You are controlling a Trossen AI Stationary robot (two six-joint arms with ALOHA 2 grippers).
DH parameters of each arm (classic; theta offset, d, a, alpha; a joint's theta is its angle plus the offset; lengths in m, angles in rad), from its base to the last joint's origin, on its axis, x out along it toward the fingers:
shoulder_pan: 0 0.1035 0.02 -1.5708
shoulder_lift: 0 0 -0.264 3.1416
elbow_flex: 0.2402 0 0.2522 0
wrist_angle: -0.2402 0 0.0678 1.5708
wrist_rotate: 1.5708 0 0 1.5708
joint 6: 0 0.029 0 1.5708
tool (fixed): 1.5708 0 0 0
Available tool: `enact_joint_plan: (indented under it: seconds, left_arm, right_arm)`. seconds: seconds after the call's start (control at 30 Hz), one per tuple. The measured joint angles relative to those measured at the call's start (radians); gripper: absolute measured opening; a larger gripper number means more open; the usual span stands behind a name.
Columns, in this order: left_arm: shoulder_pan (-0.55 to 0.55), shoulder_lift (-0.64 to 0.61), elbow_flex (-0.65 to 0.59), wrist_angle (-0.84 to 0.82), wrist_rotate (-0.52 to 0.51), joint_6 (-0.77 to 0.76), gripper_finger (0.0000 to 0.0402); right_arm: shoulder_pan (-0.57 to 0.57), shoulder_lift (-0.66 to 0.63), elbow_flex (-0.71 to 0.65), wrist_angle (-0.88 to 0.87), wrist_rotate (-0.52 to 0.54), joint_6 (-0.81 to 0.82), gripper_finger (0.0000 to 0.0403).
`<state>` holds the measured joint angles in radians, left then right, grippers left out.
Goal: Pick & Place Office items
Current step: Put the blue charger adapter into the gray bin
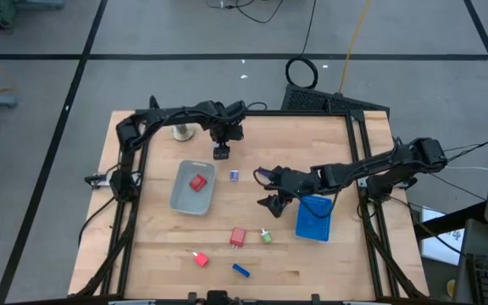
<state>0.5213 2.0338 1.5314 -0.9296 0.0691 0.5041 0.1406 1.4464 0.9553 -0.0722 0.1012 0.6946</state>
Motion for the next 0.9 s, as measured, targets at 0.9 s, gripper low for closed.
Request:
enact_joint_plan:
  seconds: [0.9]
  left_arm:
    - [0.001,0.026,-0.096,0.025,0.0,0.01,0.0135]
  right_arm:
    - [0.0,0.0,0.0,-0.007,-0.001,-0.029,0.0311]
